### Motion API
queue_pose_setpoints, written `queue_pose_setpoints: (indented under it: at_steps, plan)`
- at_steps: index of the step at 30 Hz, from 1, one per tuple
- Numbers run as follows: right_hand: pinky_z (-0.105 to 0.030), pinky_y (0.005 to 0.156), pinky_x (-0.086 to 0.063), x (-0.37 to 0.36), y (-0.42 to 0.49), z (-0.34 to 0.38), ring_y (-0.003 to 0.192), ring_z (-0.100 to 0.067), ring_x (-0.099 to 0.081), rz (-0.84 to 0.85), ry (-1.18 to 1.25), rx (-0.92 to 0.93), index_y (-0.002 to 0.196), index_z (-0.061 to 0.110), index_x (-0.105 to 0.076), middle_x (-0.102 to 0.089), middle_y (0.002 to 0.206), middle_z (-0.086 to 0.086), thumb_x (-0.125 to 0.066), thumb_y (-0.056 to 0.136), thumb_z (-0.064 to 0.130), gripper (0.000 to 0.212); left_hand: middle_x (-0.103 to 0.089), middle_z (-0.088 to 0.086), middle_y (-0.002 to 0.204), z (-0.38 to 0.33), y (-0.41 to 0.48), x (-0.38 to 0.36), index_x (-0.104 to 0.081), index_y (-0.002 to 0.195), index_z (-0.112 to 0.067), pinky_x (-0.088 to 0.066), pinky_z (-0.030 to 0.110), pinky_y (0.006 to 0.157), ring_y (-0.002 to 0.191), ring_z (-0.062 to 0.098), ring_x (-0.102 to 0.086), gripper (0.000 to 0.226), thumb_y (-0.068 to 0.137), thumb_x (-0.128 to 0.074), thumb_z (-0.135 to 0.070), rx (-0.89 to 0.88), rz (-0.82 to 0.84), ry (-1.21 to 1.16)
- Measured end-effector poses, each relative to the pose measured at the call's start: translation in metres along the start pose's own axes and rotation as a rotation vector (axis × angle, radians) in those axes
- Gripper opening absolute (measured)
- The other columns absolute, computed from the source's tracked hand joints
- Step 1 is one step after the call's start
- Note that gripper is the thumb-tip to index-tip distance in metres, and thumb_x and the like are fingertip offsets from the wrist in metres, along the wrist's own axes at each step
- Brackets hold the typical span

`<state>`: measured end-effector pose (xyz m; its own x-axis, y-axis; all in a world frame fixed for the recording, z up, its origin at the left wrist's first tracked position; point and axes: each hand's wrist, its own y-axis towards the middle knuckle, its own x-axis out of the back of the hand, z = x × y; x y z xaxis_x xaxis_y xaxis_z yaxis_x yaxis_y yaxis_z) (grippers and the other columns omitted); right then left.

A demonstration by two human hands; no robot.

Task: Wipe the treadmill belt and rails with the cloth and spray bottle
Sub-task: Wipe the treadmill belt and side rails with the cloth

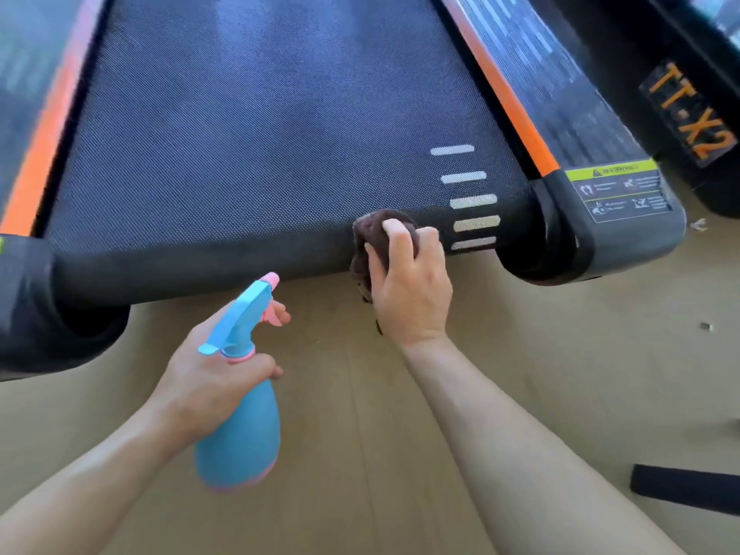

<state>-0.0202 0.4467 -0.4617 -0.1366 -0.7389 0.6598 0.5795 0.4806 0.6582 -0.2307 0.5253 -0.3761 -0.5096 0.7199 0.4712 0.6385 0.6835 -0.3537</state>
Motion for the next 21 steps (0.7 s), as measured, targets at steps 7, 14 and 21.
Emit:
queue_pose_setpoints:
  at_steps: [7, 14, 21]
  plan:
    - [-0.042, 0.085, -0.041, 0.021, 0.033, -0.057, 0.099, -0.044, -0.055, -0.151, -0.01, -0.478, 0.126, 0.003, -0.058, -0.055, 0.109, -0.023, -0.054, 0.098, 0.03, 0.039, -0.068, -0.022, 0.122, 0.025, -0.019, 0.019, -0.066, 0.117, -0.047, -0.047, 0.035, 0.088, 0.093, 0.02, -0.065, 0.062, 0.06, -0.069, -0.023, 0.025, -0.037, -0.043]
    - [-0.043, 0.086, -0.045, 0.007, 0.018, -0.035, 0.101, -0.045, -0.056, -0.083, 0.004, -0.226, 0.126, 0.005, -0.055, -0.055, 0.109, -0.027, -0.057, 0.098, 0.024, 0.035, -0.068, -0.026, 0.119, 0.027, -0.016, 0.01, -0.068, 0.114, -0.039, -0.046, 0.029, 0.086, 0.096, 0.016, -0.061, 0.056, 0.059, -0.069, -0.023, 0.062, -0.07, -0.066]
    - [-0.045, 0.07, -0.052, 0.032, 0.021, -0.065, 0.093, -0.039, -0.059, -0.05, -0.049, -0.415, 0.131, 0.012, -0.053, -0.054, 0.11, -0.016, -0.055, 0.1, 0.034, 0.038, -0.069, -0.023, 0.116, -0.002, 0.011, -0.028, -0.069, 0.11, -0.036, -0.047, 0.034, 0.08, 0.087, 0.007, -0.064, 0.05, 0.062, -0.069, -0.021, -0.011, -0.039, -0.049]
